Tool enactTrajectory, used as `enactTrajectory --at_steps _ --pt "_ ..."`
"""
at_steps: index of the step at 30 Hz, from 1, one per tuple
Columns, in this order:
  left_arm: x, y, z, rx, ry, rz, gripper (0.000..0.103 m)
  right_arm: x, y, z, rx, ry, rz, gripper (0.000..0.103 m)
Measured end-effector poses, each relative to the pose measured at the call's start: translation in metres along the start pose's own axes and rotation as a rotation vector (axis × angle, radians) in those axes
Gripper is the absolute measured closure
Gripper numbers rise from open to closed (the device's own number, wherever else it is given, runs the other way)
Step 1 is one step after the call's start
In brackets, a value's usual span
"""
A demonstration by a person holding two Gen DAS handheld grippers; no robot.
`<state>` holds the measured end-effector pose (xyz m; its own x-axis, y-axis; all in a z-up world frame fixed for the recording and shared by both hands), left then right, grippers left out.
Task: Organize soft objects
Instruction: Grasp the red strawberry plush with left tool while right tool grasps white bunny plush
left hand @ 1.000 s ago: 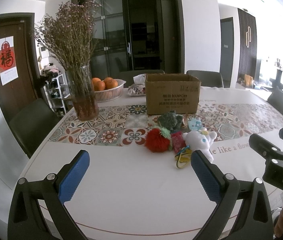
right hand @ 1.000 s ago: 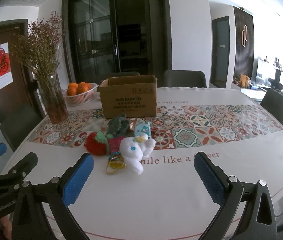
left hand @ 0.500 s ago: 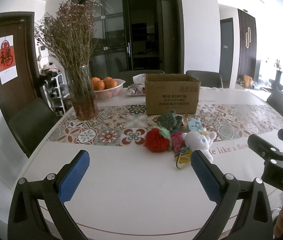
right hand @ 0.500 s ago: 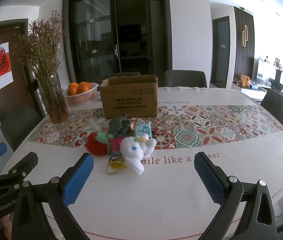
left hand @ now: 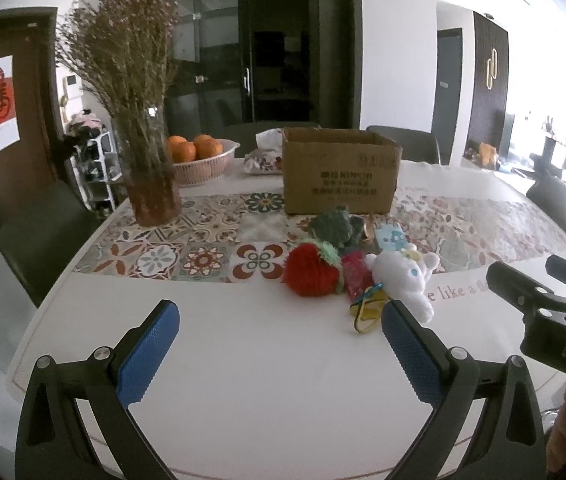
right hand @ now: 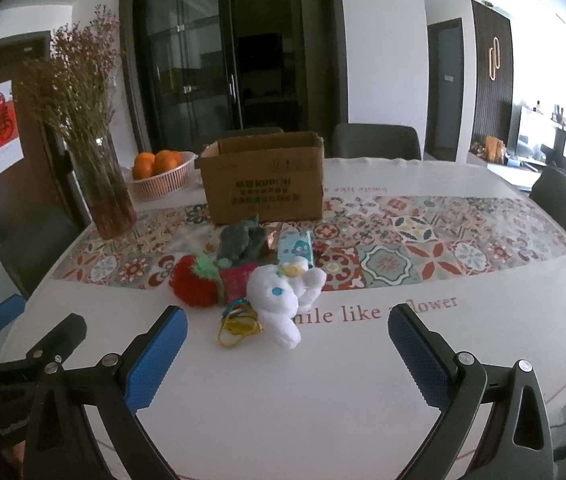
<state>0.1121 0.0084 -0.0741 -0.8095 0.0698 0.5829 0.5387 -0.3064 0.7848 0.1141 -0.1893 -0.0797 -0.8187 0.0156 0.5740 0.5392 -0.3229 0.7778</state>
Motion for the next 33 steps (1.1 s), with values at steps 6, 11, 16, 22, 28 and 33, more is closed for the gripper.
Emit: enactTrajectory --at_steps 6,11,16,22,28,33 --pt "-0.032 0.003 0.002 -0.022 -0.054 0.018 0.002 -0.027 0.001 0.004 -0.013 -0.004 0.027 0.001" --pt "-0.06 0.005 0.001 -0.043 -0.087 0.034 0.002 -0.051 0.001 0.007 -0.017 -0.009 0.049 0.001" --pt "-0.091 0.006 -0.001 -0.052 -0.129 0.065 0.006 -0.08 0.0 0.006 -0.043 -0.022 0.094 0.002" --pt "-0.125 0.004 -0.006 -0.066 -0.181 0.1 0.008 -0.117 -0.008 0.005 -0.087 -0.021 0.167 0.006" --pt "-0.157 0.003 -0.013 -0.075 -0.233 0.117 0.01 -0.147 -0.018 0.0 -0.127 -0.02 0.236 0.011" --pt "-0.179 0.003 -0.018 -0.084 -0.259 0.131 0.015 -0.167 -0.025 -0.003 -0.149 -0.024 0.28 0.016"
Point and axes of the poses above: each gripper's, at about its wrist camera, not at the fingertips, and x roughly against the way its jaws point, z to its left, y to its top, the point moved 10 cm from there along -x, roughly the way its jaws point, and after that the axes turned 14 degrees about -x, right-handed, at the moved point
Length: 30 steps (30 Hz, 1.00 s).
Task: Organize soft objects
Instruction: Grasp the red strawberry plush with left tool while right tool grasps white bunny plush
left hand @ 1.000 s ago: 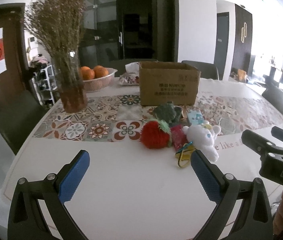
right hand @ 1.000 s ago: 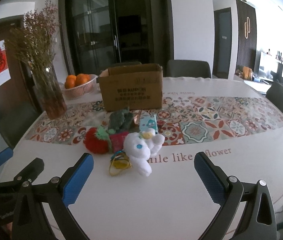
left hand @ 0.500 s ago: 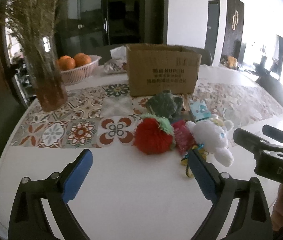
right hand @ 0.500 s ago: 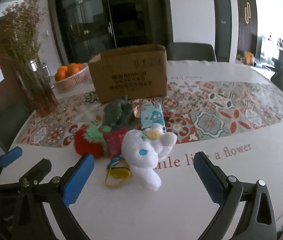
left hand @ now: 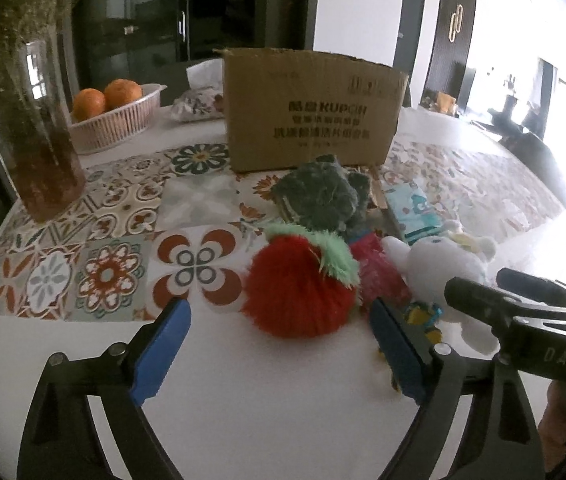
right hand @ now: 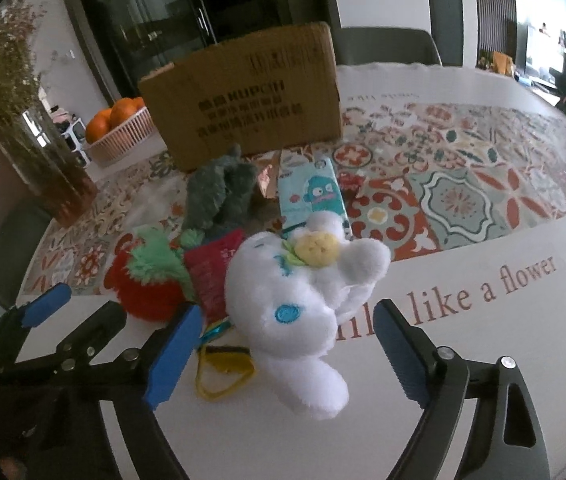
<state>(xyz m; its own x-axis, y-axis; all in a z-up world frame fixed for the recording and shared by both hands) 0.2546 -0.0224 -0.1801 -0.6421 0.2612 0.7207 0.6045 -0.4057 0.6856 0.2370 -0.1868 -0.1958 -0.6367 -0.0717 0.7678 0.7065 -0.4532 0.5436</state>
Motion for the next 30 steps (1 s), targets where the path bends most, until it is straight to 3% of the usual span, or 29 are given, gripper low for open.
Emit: enactTrajectory --at_steps 7,13,20,24,25,30 --pt "-0.033 0.002 -0.002 0.03 -0.082 0.036 0.026 -0.022 0.001 -0.002 -0.036 0.005 0.047 0.02" --pt "-0.05 0.0 -0.006 0.034 -0.108 0.057 0.037 -0.032 0.003 -0.005 -0.045 -0.007 0.058 0.021" --pt "-0.059 -0.001 -0.011 0.054 -0.132 0.067 0.06 -0.039 0.002 -0.006 -0.046 0.002 0.073 0.026" --pt "-0.054 -0.001 -0.013 0.063 -0.121 0.056 0.063 -0.039 0.004 -0.006 -0.035 0.012 0.066 0.035" --pt "-0.052 -0.001 -0.013 0.065 -0.116 0.053 0.063 -0.038 0.004 -0.006 -0.033 0.016 0.064 0.041" --pt "-0.037 0.0 -0.012 0.08 -0.083 0.036 0.064 -0.033 0.003 -0.005 -0.023 0.037 0.051 0.045"
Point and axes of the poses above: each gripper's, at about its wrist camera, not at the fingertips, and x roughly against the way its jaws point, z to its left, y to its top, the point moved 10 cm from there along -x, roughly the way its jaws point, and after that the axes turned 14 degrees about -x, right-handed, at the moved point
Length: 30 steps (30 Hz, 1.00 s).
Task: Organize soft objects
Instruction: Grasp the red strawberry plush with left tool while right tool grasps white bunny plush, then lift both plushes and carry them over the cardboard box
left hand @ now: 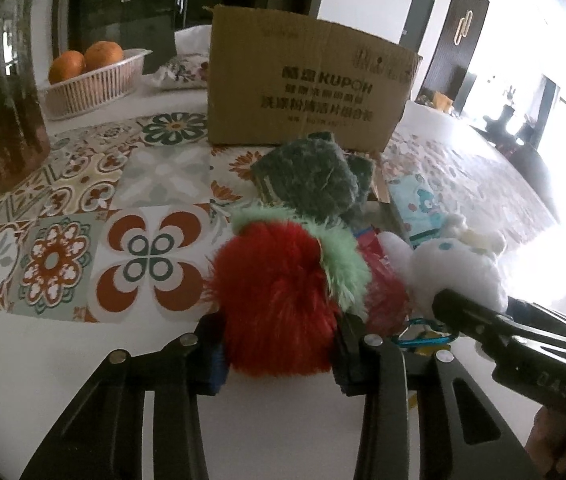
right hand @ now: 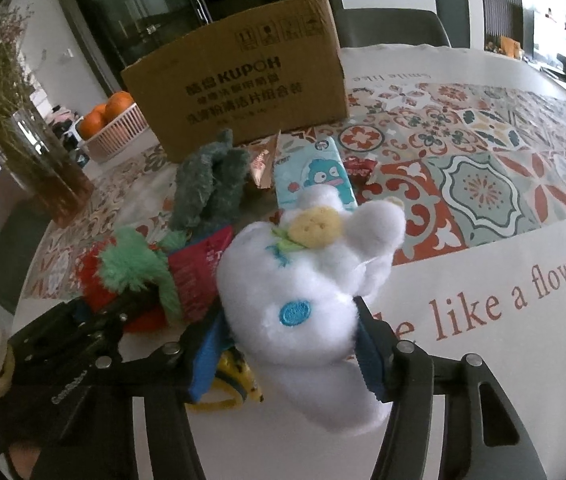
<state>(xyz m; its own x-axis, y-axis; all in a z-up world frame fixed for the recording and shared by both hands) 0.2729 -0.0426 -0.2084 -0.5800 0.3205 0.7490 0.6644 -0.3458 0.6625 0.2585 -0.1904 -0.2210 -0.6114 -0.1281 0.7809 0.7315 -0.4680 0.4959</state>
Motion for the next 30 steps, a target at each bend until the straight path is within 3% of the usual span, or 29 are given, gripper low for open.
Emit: enactTrajectory --at_steps 10,30 --pt "0.036 0.006 -0.006 0.004 0.051 -0.055 0.064 0.023 0.002 -0.002 0.003 0.037 -0.039 0.046" --pt "0.11 0.062 -0.021 -0.027 0.145 -0.218 0.064 0.096 0.041 0.021 0.068 0.152 -0.186 0.045"
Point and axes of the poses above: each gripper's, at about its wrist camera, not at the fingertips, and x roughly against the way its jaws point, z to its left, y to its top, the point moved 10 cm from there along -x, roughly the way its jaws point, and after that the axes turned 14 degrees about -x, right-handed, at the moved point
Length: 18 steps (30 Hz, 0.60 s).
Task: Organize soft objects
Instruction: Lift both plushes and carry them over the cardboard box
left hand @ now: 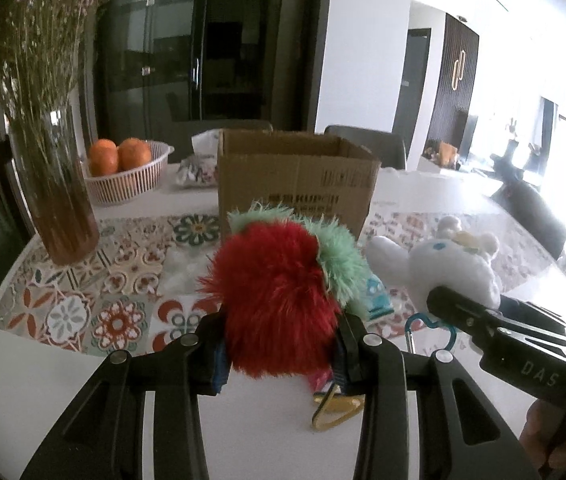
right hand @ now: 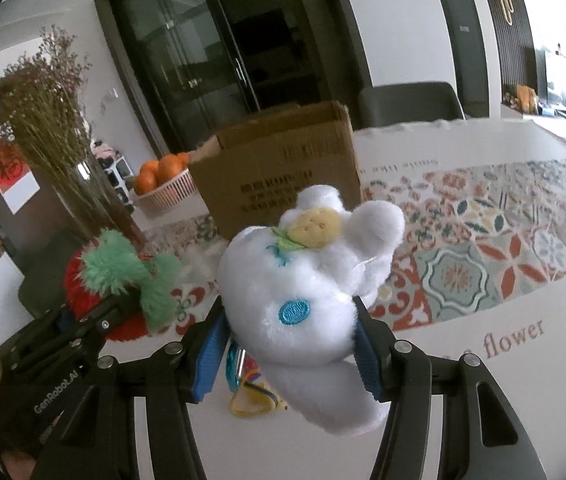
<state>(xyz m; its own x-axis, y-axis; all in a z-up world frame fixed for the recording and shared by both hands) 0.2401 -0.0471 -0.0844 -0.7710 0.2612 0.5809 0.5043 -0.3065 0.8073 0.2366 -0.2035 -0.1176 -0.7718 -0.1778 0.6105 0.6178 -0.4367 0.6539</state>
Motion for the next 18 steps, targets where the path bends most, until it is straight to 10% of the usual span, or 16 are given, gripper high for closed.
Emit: enactTrajectory --at_steps 18 --pt "0.007 0.07 0.016 -0.004 0.041 -0.117 0.064 0.014 0.069 0.027 0.031 0.083 -0.103 0.045"
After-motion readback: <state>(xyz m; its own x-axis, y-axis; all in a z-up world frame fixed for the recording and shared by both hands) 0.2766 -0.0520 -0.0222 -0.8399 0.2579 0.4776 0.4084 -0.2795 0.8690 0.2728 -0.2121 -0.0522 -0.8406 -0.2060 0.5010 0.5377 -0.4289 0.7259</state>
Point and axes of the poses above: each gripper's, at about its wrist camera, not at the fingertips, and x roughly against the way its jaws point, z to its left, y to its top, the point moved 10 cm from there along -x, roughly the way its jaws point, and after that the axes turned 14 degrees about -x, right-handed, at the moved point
